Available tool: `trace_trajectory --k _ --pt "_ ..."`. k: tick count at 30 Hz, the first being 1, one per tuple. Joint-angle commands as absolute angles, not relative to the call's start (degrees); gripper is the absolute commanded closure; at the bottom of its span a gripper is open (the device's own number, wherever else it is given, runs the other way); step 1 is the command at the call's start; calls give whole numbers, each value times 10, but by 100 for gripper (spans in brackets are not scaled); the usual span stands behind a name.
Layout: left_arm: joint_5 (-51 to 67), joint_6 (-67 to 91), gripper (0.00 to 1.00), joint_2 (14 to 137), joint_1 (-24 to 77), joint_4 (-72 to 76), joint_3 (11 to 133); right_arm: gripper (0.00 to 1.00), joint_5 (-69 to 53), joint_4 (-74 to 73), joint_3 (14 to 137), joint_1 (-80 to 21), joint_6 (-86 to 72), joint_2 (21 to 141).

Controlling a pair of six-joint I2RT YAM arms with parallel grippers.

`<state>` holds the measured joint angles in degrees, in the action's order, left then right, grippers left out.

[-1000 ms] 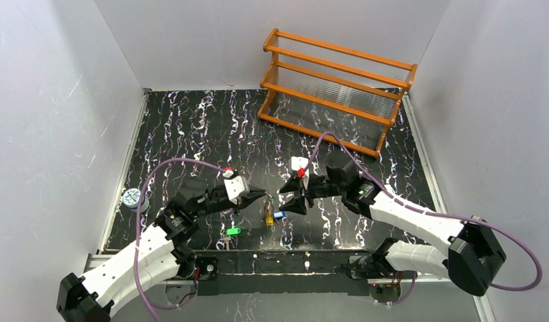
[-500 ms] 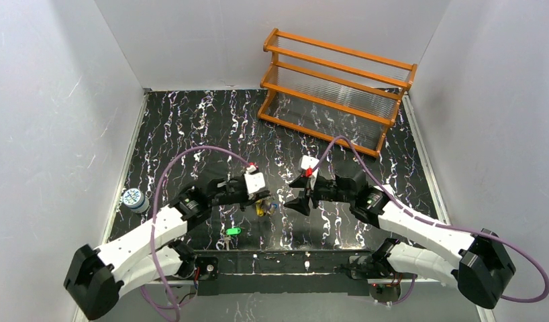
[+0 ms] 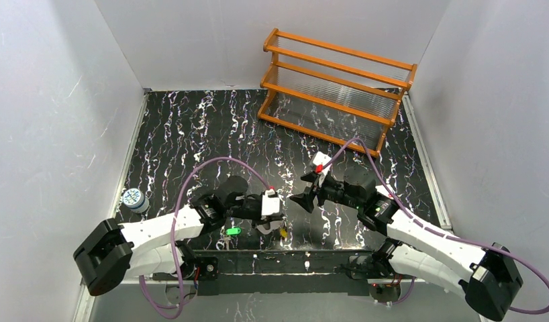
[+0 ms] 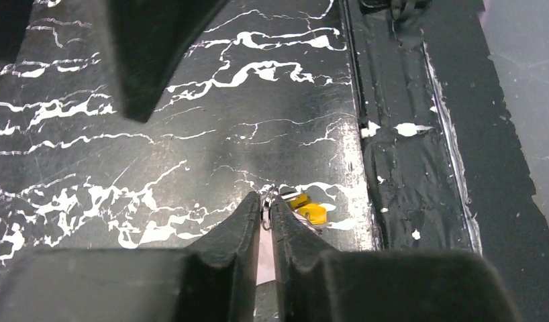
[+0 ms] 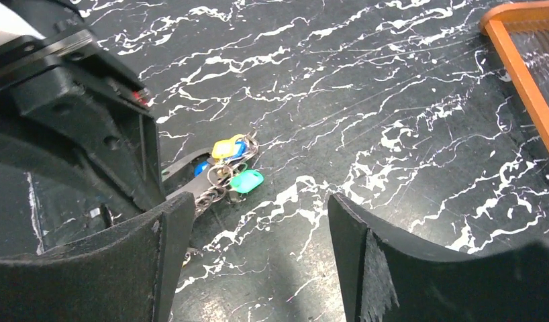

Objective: Put the keys on the keyring

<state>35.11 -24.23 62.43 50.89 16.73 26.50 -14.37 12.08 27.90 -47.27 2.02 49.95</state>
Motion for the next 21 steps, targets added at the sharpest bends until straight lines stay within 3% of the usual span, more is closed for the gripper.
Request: trace_trajectory --k 1,6,8,14,21 --pt "347 -249 83 628 531 201 256 19 -119 145 270 -471 -2 507" --pt "309 -211 53 591 533 229 238 17 -108 155 255 -471 -22 507" --pt "294 -184 46 570 533 250 223 15 -96 155 249 -471 -28 502" --pt "255 -79 46 548 533 310 178 2 -31 145 235 -471 -71 488" --pt "209 18 53 580 534 402 121 1 -5 111 244 -471 -141 512"
